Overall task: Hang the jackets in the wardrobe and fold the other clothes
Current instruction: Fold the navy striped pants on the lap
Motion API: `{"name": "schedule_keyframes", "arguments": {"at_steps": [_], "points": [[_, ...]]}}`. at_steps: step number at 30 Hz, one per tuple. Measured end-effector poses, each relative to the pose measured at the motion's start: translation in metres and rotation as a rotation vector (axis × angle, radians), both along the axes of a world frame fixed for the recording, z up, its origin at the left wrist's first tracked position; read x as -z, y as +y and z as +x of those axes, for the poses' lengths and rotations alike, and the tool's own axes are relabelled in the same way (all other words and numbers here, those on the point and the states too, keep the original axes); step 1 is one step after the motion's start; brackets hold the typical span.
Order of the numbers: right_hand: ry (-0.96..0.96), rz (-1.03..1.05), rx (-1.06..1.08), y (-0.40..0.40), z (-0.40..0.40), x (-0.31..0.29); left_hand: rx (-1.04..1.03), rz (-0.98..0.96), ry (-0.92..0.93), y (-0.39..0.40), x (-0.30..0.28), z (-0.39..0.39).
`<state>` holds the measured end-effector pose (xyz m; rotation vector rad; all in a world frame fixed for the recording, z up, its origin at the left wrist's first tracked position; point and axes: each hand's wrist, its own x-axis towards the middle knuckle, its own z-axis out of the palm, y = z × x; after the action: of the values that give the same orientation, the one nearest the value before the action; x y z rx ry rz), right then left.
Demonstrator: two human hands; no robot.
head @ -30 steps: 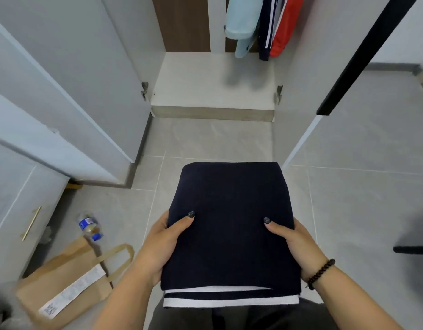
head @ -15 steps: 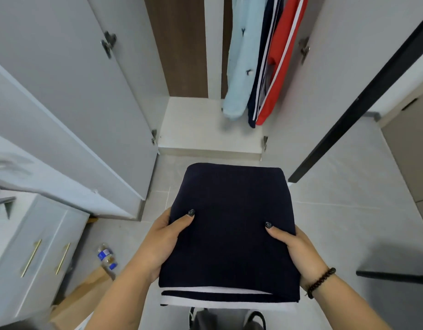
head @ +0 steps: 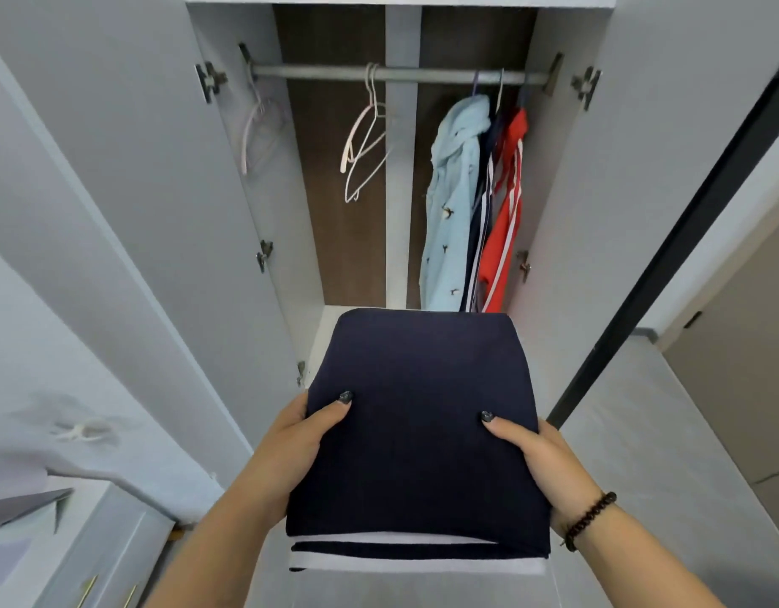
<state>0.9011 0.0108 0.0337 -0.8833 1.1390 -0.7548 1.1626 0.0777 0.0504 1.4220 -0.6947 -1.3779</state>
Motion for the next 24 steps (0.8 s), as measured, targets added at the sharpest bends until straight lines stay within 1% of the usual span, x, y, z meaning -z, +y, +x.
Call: {"name": "schedule_keyframes", "arguments": {"at_steps": [7, 13, 20, 24], "points": [[-0.045, -0.143, -0.025, -0.015, 0.021, -0.068, -0.006, -0.134, -0.049, -0.012, -0.068, 0.018], [-0.096, -0.226, -0.006, -0.049, 0.030, -0.104, -0.036, -0.216, -0.051, -0.044, -0.105, 0.025], [-0.150, -0.295, -0.008, -0.131, 0.039, -0.133, -0.064, -0.305, -0.066, -0.120, -0.137, 0.030], [-0.189, -0.352, -0.003, -0.193, 0.046, -0.164, -0.053, -0.370, -0.086, -0.175, -0.172, 0.034]]}}
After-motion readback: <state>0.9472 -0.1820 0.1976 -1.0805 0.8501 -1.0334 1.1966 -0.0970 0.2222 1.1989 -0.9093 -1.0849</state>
